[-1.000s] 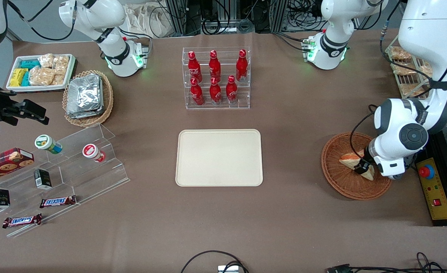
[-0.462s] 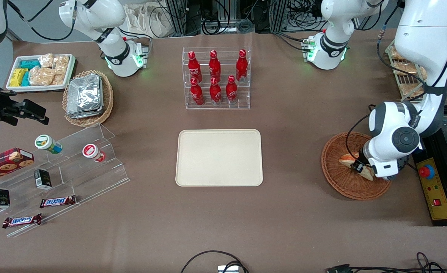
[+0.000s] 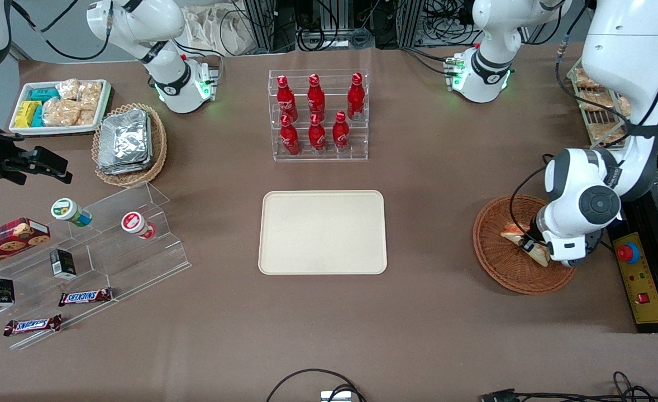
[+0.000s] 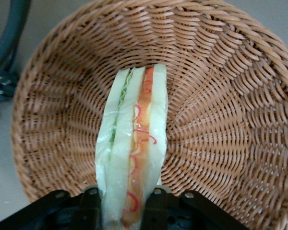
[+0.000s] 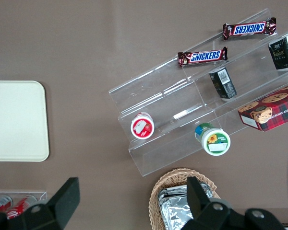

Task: Place sandwich from basket to tray
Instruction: 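Lift the sandwich out of the basket and carry it toward the tray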

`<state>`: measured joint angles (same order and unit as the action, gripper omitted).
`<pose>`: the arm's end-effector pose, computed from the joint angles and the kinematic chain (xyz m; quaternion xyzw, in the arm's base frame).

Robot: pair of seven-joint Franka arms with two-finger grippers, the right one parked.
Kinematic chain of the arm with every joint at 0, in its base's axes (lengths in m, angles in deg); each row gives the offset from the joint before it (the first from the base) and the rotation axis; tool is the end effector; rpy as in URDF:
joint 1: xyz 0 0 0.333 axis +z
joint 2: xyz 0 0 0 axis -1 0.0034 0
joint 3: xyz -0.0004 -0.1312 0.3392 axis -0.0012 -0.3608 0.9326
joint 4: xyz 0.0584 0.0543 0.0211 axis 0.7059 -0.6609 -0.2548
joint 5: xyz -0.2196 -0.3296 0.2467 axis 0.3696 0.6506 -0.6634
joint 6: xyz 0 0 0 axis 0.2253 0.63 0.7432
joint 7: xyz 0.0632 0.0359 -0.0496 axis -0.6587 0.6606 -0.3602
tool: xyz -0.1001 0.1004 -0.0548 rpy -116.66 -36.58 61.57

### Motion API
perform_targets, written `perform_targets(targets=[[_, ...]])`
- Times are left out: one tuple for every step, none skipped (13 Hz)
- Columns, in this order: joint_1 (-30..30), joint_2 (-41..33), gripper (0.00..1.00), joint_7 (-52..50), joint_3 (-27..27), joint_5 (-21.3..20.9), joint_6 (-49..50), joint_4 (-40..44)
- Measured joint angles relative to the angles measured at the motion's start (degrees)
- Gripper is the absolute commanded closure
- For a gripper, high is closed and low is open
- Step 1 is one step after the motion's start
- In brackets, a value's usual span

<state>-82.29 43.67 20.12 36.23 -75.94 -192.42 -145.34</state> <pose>0.6566 0.0008 0.2004 -0.9111 -0.4023 0.0391 0.0807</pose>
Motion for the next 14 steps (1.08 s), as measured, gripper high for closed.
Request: perform_targets(targets=[[-0.02,-0.57,1.00,1.83,-0.01,-0.02,3.17,1.39],[-0.09,-1.26,1.00,4.75,-0.04,-0.06,6.64,3.30],[-0.35,-2.04,1.00,9.43,-0.11,-0.11,10.47,5.62],[-1.01,-2.73,1.00,15.24,-0.14,-0.11,14.68,8.23],[-1.90,-3.28,1.00,20.81,-0.18,-0.08,19.14,11.21],[-2.72,-3.69,1.00,25.30,-0.20,-0.04,23.44,14.47],[-3.45,-3.94,1.00,29.35,-0.25,-0.02,27.55,17.97],[-4.23,-4.12,1.00,33.36,-0.28,0.02,31.19,21.46],[-5.21,-4.27,1.00,37.21,-0.35,0.09,34.35,24.91],[-6.28,-4.41,1.00,40.28,-0.42,0.39,36.80,28.02],[-7.38,-4.57,1.00,42.97,-0.48,1.00,38.71,30.71],[-8.50,-4.86,1.00,45.60,-0.57,1.66,39.98,32.72],[-9.72,-5.25,1.00,47.76,-0.70,2.43,40.74,34.14],[-11.00,-5.73,1.00,48.89,-1.02,3.63,41.47,35.06]])
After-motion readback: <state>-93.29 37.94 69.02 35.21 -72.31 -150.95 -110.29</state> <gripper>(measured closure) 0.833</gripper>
